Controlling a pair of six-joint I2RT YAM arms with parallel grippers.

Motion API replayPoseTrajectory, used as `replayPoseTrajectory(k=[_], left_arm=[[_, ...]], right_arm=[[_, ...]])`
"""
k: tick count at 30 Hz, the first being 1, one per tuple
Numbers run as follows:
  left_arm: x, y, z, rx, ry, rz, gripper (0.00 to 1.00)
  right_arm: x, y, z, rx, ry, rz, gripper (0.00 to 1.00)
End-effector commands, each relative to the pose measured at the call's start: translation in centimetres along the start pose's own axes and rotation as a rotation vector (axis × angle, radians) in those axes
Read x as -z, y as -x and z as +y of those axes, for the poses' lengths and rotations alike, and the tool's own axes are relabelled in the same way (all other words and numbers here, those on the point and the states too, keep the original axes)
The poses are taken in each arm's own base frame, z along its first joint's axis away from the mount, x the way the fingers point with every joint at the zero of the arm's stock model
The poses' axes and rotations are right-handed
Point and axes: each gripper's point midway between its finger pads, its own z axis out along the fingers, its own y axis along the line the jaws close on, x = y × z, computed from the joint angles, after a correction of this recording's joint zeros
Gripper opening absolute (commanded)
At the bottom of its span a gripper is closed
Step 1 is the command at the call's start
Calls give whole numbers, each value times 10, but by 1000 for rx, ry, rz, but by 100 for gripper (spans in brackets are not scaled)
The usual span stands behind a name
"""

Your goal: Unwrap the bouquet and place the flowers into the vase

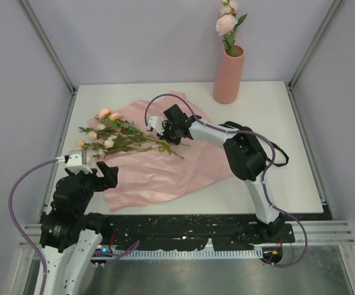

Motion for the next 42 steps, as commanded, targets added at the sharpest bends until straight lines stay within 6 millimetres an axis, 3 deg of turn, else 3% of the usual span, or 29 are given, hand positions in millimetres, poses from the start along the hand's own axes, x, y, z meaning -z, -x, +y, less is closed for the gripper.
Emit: replayPoseTrajectory(k=[1,2,9,10,11,14,15,16,17,18,19,22,24,28,31,33,35,36,37,38,39,42], left_arm=[[0,7,1,3,12,-24,87],[0,8,1,3,13,-24,87],[1,8,1,3,14,-26,87],[1,8,1,2,14,-28,87],[1,8,1,2,14,-28,87],[1,8,1,3,12,-27,87],[0,7,1,6,10,-23,87],[1,6,-1,15,2,-20,87],[0,5,-5,33,-15,-11,86],[1,6,-12,58,-48,-4,86],[1,5,-20,94,-81,11,87],[-8,7,-64,278,-281,51,86],[-23,12,-79,385,-344,45,86],[-65,-6,-83,501,-310,143,86],[-77,-19,-84,522,-288,215,86],[-80,-26,-79,540,-263,213,87],[-81,-33,-71,531,-240,200,87],[-80,-34,-68,517,-227,192,87],[-79,-36,-64,502,-210,187,87],[-77,-36,-60,484,-194,185,87],[-74,-37,-58,466,-185,186,87],[-65,-33,-54,417,-178,169,87]], right_arm=[[59,58,-18,79,-99,-192,5],[73,71,-24,97,-131,-240,6],[112,96,-26,136,-215,-376,5],[112,91,-24,129,-214,-377,5],[125,101,-28,126,-241,-423,6],[140,105,-22,104,-255,-482,5],[159,115,-23,87,-278,-535,5],[158,108,-13,73,-255,-544,5],[175,119,-11,44,-262,-605,5],[170,108,0,17,-238,-599,6],[189,119,1,-18,-252,-671,5],[203,111,26,-72,-237,-762,5],[203,102,40,-102,-223,-769,5],[197,80,65,-159,-204,-745,5],[186,61,90,-204,-169,-699,6],[176,36,107,-252,-159,-646,5],[171,27,102,-318,-189,-605,13],[159,15,103,-346,-181,-527,27],[154,19,87,-397,-230,-482,31],[147,8,87,-428,-232,-407,37],[143,14,73,-474,-276,-375,41],[124,11,82,-582,-210,-268,43]])
